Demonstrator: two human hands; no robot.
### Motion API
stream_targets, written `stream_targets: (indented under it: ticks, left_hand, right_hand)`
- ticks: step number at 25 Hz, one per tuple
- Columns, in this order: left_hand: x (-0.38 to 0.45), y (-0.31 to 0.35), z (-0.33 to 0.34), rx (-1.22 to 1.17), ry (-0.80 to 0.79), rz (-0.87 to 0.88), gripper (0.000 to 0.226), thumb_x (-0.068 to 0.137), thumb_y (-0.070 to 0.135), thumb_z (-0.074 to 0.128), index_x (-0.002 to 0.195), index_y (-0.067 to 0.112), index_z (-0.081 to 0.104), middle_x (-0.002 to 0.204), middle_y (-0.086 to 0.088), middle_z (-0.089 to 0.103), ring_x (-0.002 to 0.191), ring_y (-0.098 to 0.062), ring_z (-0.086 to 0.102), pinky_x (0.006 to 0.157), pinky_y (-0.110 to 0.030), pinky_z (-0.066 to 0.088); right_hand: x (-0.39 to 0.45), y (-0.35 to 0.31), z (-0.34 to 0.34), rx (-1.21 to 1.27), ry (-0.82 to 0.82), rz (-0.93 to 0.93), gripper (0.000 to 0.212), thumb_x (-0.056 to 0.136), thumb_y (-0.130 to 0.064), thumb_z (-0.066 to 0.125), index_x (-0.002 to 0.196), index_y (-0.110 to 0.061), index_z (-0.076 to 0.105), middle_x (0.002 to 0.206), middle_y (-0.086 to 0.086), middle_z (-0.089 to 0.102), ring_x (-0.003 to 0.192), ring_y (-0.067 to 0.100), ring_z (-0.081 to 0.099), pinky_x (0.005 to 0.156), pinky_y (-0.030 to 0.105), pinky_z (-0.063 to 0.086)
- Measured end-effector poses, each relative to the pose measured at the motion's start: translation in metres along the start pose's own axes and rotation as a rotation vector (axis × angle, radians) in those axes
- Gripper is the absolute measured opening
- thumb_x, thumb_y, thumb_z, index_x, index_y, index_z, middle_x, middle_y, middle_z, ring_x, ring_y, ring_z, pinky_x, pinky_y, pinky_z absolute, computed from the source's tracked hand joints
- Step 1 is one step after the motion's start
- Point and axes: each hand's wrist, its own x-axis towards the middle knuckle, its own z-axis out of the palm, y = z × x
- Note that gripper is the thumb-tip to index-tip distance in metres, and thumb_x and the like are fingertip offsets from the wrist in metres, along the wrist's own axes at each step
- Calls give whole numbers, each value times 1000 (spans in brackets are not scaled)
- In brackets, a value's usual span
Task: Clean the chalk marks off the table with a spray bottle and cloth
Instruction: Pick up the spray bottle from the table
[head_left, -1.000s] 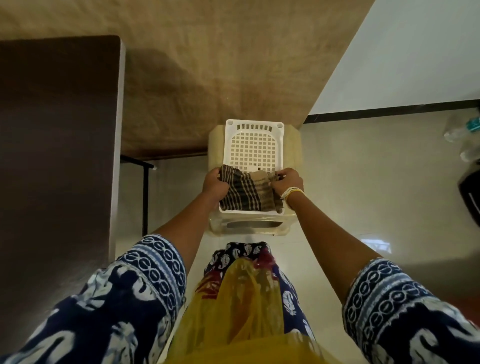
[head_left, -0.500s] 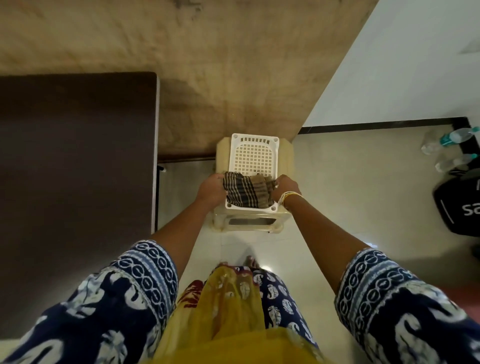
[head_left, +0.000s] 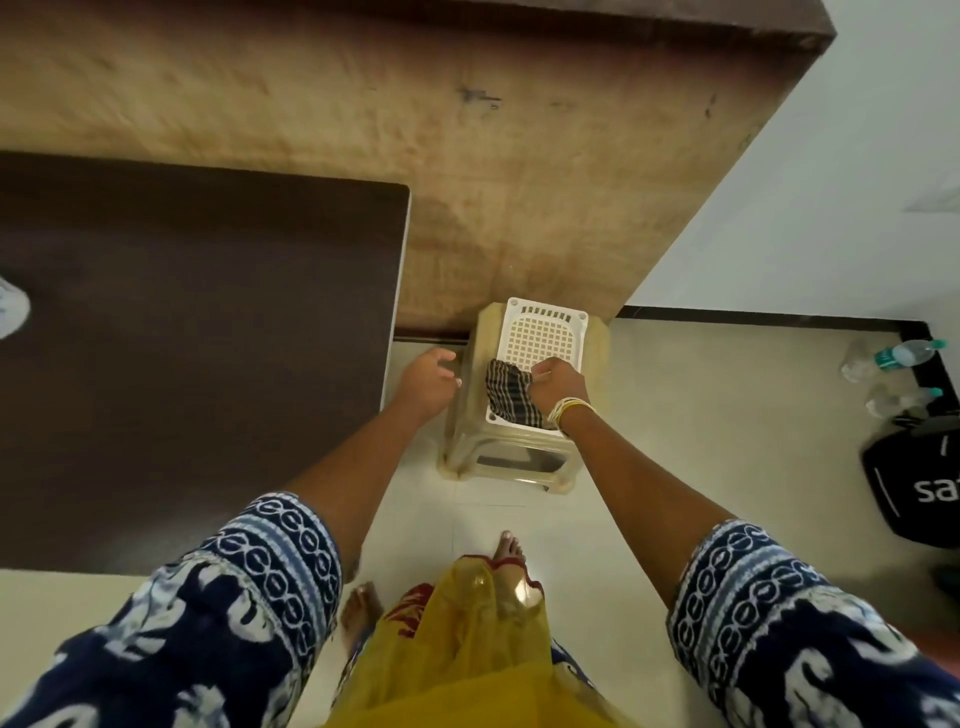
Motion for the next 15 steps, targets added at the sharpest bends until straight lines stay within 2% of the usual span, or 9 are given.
stream_targets:
  ticks: [1,3,4,5,6,9,12,15]
  left_hand:
    - [-7,-8,-14,2,25,8,41,86,5,61,126,8,57,102,-20,69,102,-29,65,82,-23,45]
    - [-20,-23,-40,14,69,24,36,88,9,58,124,11,60,99,-7,69,97,-20,63,79,-18,41]
    - [-27,-31,-54,15,84,34,34,89,9,57,123,11,60,98,-4,67,95,-18,62,79,-18,41]
    - [-34,-40,-69,9,89,38,34,89,9,56,122,11,61,98,-4,67,95,-18,62,81,-20,43]
    - [-40,-52,-86,3,91,45,33,89,8,56,122,10,61,96,-6,68,96,-21,64,82,-22,45]
    - [-59,-89,-141,-5,104,39,32,90,8,59,121,11,61,88,-10,68,97,-26,66,84,-25,47]
    - [-75,-128,-199,-13,145,32,30,89,8,60,119,10,62,93,-16,70,97,-29,67,84,-29,49]
    - [-86,-159,-246,-50,198,-15,29,88,11,62,117,13,63,89,-10,67,96,-30,67,83,-33,51]
  right_hand:
    - [-8,-7,9,100,17,10,19,84,-5,52,90,-19,63,107,13,68,95,32,65,86,43,55]
    - [-23,-24,29,303,17,26,23,87,-4,46,75,-20,57,85,14,70,68,25,66,60,34,56]
    - [-33,-36,38,370,9,23,24,90,-3,43,75,-18,55,75,13,67,57,20,62,47,26,49]
    - [-42,-47,48,400,3,12,24,93,-5,41,76,-17,54,69,10,64,49,15,59,40,20,41]
    - [-54,-60,61,419,5,-6,25,95,-7,41,78,-17,55,66,8,63,46,12,58,37,17,37]
    - [-86,-96,103,413,-1,-56,23,97,-13,42,83,-15,60,60,2,64,46,8,59,39,15,39]
    - [-114,-137,145,426,-15,-105,21,95,-14,43,88,-13,63,62,3,65,47,10,59,40,13,40]
    - [-137,-179,176,429,-55,-154,22,95,-15,44,82,-17,62,64,3,66,50,13,60,46,18,41]
